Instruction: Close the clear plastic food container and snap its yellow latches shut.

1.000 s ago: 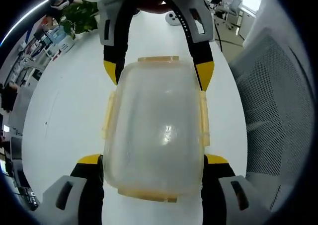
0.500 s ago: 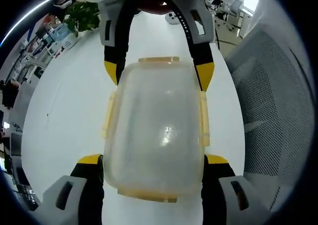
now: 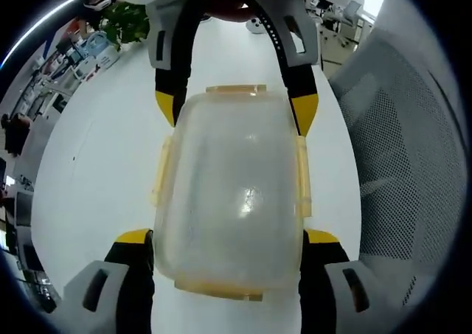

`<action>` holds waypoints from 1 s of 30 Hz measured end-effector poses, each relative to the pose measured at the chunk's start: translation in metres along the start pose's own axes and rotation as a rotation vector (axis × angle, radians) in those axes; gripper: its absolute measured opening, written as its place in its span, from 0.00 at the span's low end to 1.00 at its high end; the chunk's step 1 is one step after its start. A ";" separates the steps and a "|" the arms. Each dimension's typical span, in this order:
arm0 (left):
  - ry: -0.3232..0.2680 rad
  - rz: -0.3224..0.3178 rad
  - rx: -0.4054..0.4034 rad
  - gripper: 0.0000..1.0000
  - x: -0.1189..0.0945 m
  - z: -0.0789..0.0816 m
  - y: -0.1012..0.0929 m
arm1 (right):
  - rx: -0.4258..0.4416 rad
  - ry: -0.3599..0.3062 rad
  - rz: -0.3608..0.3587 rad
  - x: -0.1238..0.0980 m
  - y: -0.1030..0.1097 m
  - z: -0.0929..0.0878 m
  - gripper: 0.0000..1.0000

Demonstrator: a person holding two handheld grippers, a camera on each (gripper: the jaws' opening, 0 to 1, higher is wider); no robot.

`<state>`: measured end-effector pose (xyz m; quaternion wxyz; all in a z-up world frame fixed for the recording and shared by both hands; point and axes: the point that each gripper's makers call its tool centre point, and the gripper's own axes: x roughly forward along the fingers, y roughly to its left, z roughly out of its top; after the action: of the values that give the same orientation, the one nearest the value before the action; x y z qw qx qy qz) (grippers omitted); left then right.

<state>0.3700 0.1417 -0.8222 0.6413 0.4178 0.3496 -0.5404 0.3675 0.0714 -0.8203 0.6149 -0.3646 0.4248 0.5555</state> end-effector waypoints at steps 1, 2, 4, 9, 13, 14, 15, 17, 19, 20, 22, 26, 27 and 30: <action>0.000 -0.001 0.001 0.83 -0.001 -0.001 0.000 | 0.001 -0.001 -0.001 0.000 0.000 0.001 0.80; -0.001 -0.001 0.002 0.83 -0.001 -0.002 0.000 | 0.002 -0.001 -0.002 0.000 0.001 0.002 0.80; -0.003 0.000 0.001 0.83 -0.001 -0.003 0.000 | 0.003 -0.002 -0.003 0.000 0.001 0.002 0.80; -0.006 0.000 0.000 0.83 -0.001 -0.002 0.000 | 0.002 0.000 -0.002 0.001 0.001 0.002 0.80; -0.007 -0.001 -0.002 0.83 -0.001 -0.003 0.000 | -0.001 -0.001 -0.001 0.002 0.000 0.002 0.80; -0.008 -0.001 -0.003 0.83 -0.001 -0.003 0.001 | -0.001 -0.002 -0.001 0.002 -0.001 0.002 0.80; -0.009 -0.001 -0.004 0.83 -0.001 -0.003 0.001 | -0.001 -0.002 -0.001 0.002 -0.001 0.003 0.80; -0.008 0.000 -0.004 0.83 -0.001 -0.003 0.003 | -0.005 0.003 -0.001 0.002 -0.002 0.003 0.80; -0.008 0.001 -0.007 0.83 -0.001 -0.003 0.004 | -0.006 0.003 0.000 0.002 -0.004 0.003 0.80; -0.009 0.002 -0.008 0.83 -0.001 -0.003 0.005 | -0.008 0.003 0.001 0.002 -0.005 0.004 0.80; -0.011 0.003 -0.011 0.83 -0.001 -0.003 0.007 | -0.010 0.002 0.002 0.002 -0.008 0.004 0.80; -0.014 0.005 -0.014 0.83 0.000 -0.004 0.013 | -0.012 -0.002 0.002 0.002 -0.013 0.005 0.80; -0.014 0.005 -0.015 0.83 0.000 -0.004 0.014 | -0.013 -0.002 0.003 0.002 -0.015 0.006 0.80; -0.012 0.005 -0.016 0.83 0.001 -0.004 0.020 | -0.016 0.000 0.004 0.002 -0.020 0.007 0.80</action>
<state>0.3897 0.1467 -0.8215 0.6482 0.4103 0.3489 -0.5384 0.3887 0.0763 -0.8200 0.6109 -0.3687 0.4212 0.5598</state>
